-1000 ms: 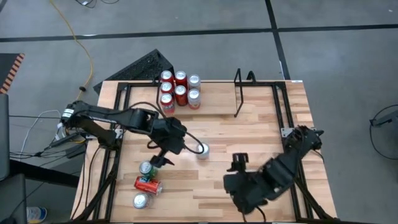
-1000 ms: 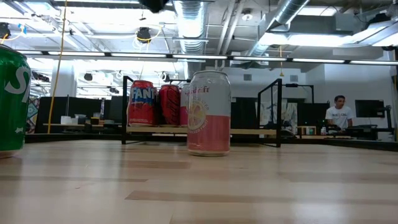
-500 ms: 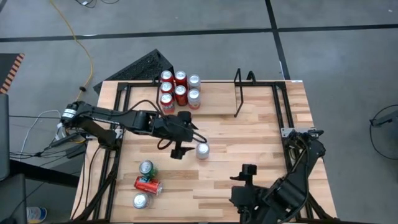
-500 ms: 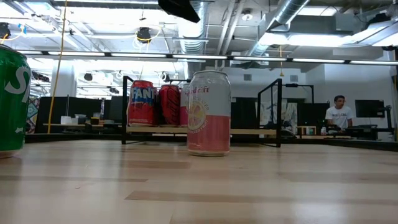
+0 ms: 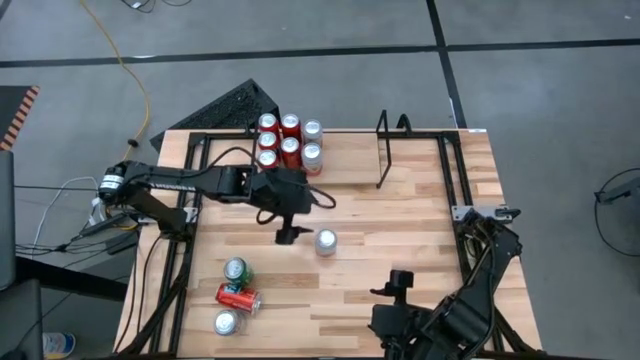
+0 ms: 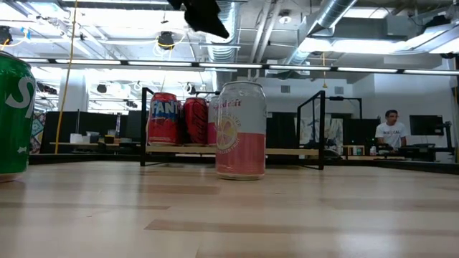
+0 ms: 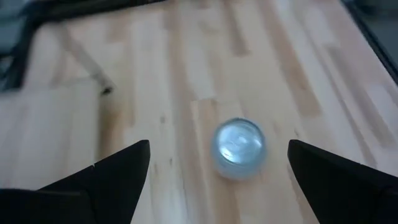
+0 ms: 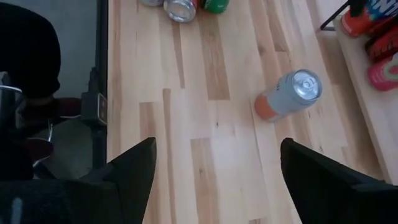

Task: Place canned beverage on shelf
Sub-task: Put the orange white soda can on the shelf and align with the pink white soda cans

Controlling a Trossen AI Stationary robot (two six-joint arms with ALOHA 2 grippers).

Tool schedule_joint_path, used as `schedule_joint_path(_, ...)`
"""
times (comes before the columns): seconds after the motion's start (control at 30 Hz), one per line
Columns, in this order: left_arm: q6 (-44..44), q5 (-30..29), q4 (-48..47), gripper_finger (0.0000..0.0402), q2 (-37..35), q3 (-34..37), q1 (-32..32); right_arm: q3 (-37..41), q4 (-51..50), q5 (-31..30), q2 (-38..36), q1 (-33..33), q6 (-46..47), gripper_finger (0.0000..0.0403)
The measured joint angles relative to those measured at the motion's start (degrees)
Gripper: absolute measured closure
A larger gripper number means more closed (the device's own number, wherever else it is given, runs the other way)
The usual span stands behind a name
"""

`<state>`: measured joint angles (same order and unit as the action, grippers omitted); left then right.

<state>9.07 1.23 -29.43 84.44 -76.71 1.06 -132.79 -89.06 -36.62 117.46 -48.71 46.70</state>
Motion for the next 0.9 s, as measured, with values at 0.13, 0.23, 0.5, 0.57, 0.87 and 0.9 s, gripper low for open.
schedule_joint_path(0.13,17.22,6.88,0.0,0.0035,0.0,0.02,-0.14,0.07,-0.13,-0.38,0.08,-0.39,0.01,0.0088)
schedule_joint_path(0.23,22.35,8.93,2.24,0.0035,0.51,0.02,-0.04,0.01,-0.01,-0.81,0.04,-0.29,0.71,0.0088)
schedule_joint_path(0.5,29.22,12.78,0.93,0.0035,8.62,-1.82,-0.1,0.06,-0.37,-0.91,0.06,-0.55,1.35,0.0088)
schedule_joint_path(0.57,30.51,13.06,1.0,0.0035,11.19,-3.31,0.05,0.04,-0.29,-0.93,0.04,-0.55,1.38,0.0088)
schedule_joint_path(0.87,38.56,14.65,-1.57,0.0035,17.64,-7.06,0.05,0.04,-0.1,-0.92,0.04,-0.55,1.93,0.0088)
schedule_joint_path(0.9,38.99,14.66,-1.8,0.0035,17.97,-7.19,0.02,0.04,-0.1,-0.94,0.04,-0.55,1.99,0.0088)
